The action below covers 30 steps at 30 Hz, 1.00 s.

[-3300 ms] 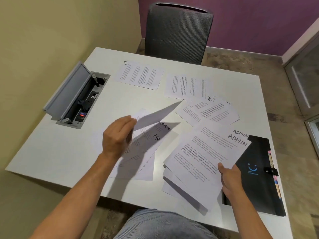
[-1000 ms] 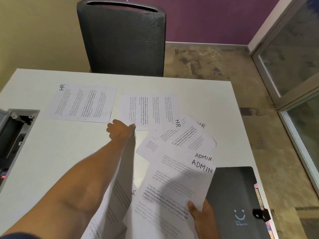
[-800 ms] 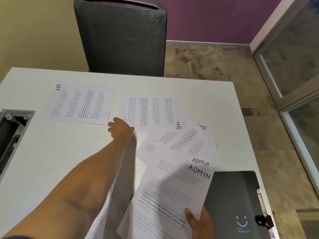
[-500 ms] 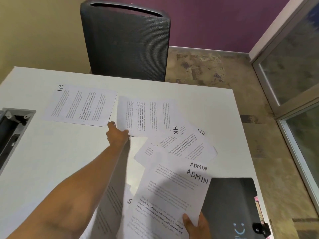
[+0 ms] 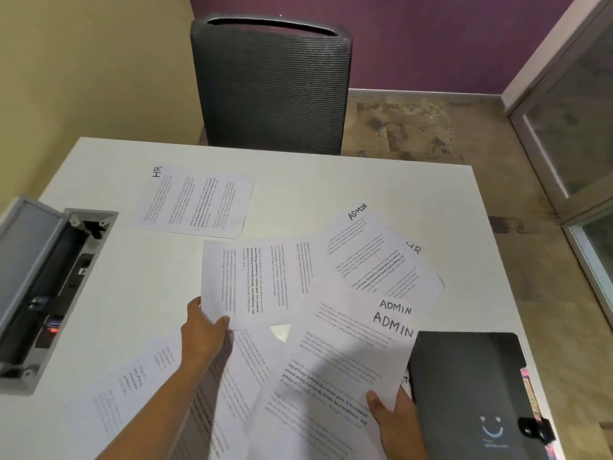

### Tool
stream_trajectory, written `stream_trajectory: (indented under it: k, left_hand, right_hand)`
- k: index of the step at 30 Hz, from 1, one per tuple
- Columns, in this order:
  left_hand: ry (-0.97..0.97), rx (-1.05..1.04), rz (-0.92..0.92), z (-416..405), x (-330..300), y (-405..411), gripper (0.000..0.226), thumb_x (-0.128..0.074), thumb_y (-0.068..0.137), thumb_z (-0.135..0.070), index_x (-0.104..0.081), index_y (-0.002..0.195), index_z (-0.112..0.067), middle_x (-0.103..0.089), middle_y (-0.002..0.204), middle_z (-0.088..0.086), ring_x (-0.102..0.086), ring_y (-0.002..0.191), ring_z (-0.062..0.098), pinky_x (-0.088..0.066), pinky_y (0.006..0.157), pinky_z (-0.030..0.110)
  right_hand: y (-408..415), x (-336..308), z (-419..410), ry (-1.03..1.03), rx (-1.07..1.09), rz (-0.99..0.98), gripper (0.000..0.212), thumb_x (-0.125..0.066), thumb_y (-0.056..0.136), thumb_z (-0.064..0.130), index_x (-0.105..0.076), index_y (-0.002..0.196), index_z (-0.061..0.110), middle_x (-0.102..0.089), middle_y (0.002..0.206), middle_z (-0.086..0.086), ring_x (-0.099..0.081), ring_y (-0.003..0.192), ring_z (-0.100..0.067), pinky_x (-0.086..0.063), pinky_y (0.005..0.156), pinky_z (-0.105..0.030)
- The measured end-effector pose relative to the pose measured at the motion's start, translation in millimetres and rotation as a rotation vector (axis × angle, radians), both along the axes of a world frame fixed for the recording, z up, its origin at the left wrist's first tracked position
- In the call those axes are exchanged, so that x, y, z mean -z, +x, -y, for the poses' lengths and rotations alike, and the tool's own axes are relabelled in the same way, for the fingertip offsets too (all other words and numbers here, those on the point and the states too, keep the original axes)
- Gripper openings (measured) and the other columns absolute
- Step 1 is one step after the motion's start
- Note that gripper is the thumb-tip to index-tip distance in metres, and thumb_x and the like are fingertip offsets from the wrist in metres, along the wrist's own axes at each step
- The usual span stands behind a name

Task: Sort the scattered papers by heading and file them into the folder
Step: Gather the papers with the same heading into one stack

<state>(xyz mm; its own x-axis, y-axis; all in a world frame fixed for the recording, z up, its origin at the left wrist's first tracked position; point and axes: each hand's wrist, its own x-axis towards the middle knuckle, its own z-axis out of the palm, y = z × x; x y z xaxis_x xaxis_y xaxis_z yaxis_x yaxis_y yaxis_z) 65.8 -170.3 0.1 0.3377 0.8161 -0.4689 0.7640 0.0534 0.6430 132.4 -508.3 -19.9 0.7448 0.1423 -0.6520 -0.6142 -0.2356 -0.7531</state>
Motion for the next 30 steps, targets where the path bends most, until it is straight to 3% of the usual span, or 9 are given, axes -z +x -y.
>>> stream_trajectory:
  k: [4, 7, 9, 11, 14, 18, 24, 26, 30]
  left_hand:
    - [0.041, 0.022, -0.066, -11, 5, -7, 0.065, -0.068, 0.088, -0.01, -0.031, 0.142, -0.01, -0.055, 0.127, 0.025, -0.057, 0.11, 0.044, -0.05, 0.088, 0.049]
    - [0.152, 0.056, -0.185, -13, 6, -4, 0.066, -0.071, 0.082, -0.013, -0.036, 0.138, -0.009, -0.055, 0.125, 0.023, -0.054, 0.111, 0.043, -0.05, 0.09, 0.054]
    - [0.312, 0.108, -0.299, -7, 6, 1, 0.069, -0.075, 0.077, -0.017, -0.041, 0.137, -0.007, -0.05, 0.132, 0.022, -0.045, 0.121, 0.041, -0.041, 0.099, 0.057]
    - [0.438, 0.181, -0.256, 8, 3, 10, 0.074, -0.077, 0.076, -0.018, -0.041, 0.14, -0.006, -0.041, 0.142, 0.02, -0.034, 0.132, 0.038, -0.029, 0.107, 0.054]
    - [0.546, 0.383, -0.091, 40, 3, 29, 0.066, -0.077, 0.078, -0.018, -0.048, 0.136, -0.004, -0.041, 0.144, 0.019, -0.033, 0.135, 0.036, -0.027, 0.11, 0.052]
    - [0.505, 0.733, 0.07, 88, 0, 64, 0.053, -0.067, 0.086, -0.025, -0.051, 0.134, -0.008, -0.038, 0.149, 0.012, -0.034, 0.137, 0.03, -0.031, 0.112, 0.045]
    - [0.538, 1.221, 0.211, 136, 14, 116, 0.062, -0.074, 0.076, -0.025, -0.054, 0.129, 0.0, -0.049, 0.136, 0.019, -0.051, 0.122, 0.034, -0.047, 0.101, 0.047]
    - [0.572, 1.332, 0.185, 142, 21, 130, 0.066, -0.075, 0.072, -0.028, -0.053, 0.127, 0.002, -0.051, 0.133, 0.02, -0.05, 0.121, 0.036, -0.049, 0.095, 0.049]
    - [0.593, 1.473, -0.057, 151, 29, 154, 0.077, -0.062, 0.074, -0.043, -0.04, 0.137, -0.003, -0.034, 0.147, 0.019, -0.031, 0.137, 0.041, -0.035, 0.109, 0.052]
  right_hand:
    - [-1, -13, -4, 0.014, 0.003, 0.007, 0.036, -0.058, 0.092, -0.008, -0.058, 0.123, 0.01, -0.07, 0.105, -0.003, -0.065, 0.098, -0.02, -0.057, 0.068, -0.017]
    - [-4, -20, -2, 0.008, 0.041, 0.01, 0.037, -0.057, 0.094, -0.005, -0.058, 0.126, 0.013, -0.07, 0.111, -0.005, -0.065, 0.103, -0.023, -0.055, 0.088, -0.036]
    - [-4, -24, 3, 0.007, 0.068, 0.005, 0.036, -0.057, 0.094, -0.004, -0.059, 0.124, 0.017, -0.071, 0.113, -0.007, -0.066, 0.103, -0.025, -0.055, 0.088, -0.041]
    - [-4, -29, 11, 0.012, 0.097, -0.02, 0.031, -0.057, 0.095, -0.001, -0.062, 0.119, 0.018, -0.073, 0.108, -0.006, -0.07, 0.099, -0.026, -0.057, 0.081, -0.04]
    - [-3, -33, 26, -0.002, 0.14, -0.039, 0.028, -0.057, 0.095, 0.0, -0.064, 0.117, 0.017, -0.075, 0.105, -0.008, -0.071, 0.097, -0.029, -0.058, 0.083, -0.047]
    - [-5, -39, 49, -0.019, 0.193, -0.044, 0.026, -0.06, 0.094, 0.002, -0.064, 0.114, 0.019, -0.074, 0.108, -0.01, -0.07, 0.098, -0.031, -0.055, 0.089, -0.052]
    - [-6, -48, 87, 0.035, 0.237, -0.076, 0.029, -0.057, 0.095, -0.001, -0.063, 0.12, 0.012, -0.074, 0.111, -0.009, -0.069, 0.105, -0.032, -0.05, 0.097, -0.057]
    - [-6, -48, 99, 0.058, 0.253, -0.08, 0.03, -0.057, 0.095, -0.002, -0.063, 0.12, 0.013, -0.074, 0.112, -0.01, -0.069, 0.107, -0.034, -0.049, 0.099, -0.059]
    - [1, -51, 117, 0.079, 0.29, -0.072, 0.03, -0.055, 0.093, -0.007, -0.065, 0.112, 0.014, -0.073, 0.112, -0.011, -0.069, 0.101, -0.028, -0.054, 0.09, -0.049]
